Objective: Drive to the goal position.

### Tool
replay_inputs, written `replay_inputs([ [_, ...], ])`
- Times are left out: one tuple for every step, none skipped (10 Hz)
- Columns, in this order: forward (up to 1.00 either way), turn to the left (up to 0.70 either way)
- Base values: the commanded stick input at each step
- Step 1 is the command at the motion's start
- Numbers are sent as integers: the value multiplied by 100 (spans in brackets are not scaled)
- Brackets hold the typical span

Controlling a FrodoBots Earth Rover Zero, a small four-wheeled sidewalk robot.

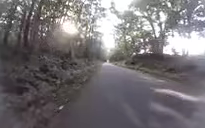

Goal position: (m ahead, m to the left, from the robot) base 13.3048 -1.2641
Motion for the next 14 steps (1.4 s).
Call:
replay_inputs([
  [70, -1],
  [70, -1],
  [70, -1],
  [70, -1],
  [70, -1],
  [70, -1],
  [70, -1],
  [70, -1],
  [70, -1],
  [70, -1],
  [70, -1],
  [70, -6],
  [70, -27],
  [70, -28],
])
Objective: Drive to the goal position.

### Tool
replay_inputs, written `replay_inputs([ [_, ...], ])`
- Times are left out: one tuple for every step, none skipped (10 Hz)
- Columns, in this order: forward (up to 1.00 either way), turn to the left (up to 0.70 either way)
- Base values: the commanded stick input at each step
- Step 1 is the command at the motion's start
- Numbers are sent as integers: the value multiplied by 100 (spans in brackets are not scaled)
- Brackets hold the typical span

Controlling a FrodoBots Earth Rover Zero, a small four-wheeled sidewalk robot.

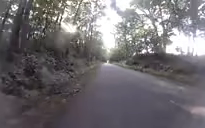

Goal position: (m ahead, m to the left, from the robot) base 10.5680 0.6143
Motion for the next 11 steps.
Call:
replay_inputs([
  [70, -8],
  [70, -1],
  [70, -1],
  [70, -1],
  [70, -1],
  [70, -1],
  [70, -1],
  [70, -1],
  [70, -1],
  [70, -1],
  [70, -1],
])
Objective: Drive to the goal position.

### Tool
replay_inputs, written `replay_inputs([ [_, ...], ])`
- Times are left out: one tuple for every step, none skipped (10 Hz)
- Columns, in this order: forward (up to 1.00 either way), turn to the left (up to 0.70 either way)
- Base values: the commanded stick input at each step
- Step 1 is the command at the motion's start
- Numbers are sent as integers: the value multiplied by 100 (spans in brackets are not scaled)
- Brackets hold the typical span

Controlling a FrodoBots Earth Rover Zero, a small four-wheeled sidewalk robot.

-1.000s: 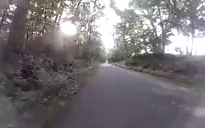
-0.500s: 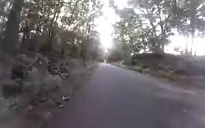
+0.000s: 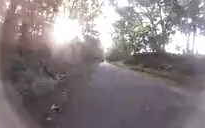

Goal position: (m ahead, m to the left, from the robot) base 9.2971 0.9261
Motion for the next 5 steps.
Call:
replay_inputs([
  [70, -1],
  [70, -1],
  [70, -1],
  [70, 0],
  [70, 2],
])
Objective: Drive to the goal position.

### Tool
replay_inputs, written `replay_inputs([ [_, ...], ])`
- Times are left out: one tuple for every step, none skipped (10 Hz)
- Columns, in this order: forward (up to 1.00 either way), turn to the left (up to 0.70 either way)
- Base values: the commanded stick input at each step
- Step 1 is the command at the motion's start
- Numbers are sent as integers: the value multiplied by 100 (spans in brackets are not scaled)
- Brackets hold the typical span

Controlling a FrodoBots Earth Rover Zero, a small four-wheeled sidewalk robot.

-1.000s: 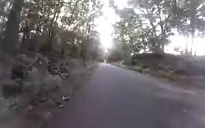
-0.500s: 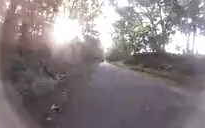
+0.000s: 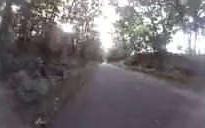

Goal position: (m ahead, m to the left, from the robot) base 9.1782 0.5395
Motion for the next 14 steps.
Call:
replay_inputs([
  [70, 2],
  [70, 2],
  [70, 2],
  [70, -1],
  [70, -1],
  [70, -1],
  [70, -1],
  [70, -1],
  [70, -1],
  [70, -1],
  [70, -1],
  [70, -1],
  [70, -1],
  [70, -1],
])
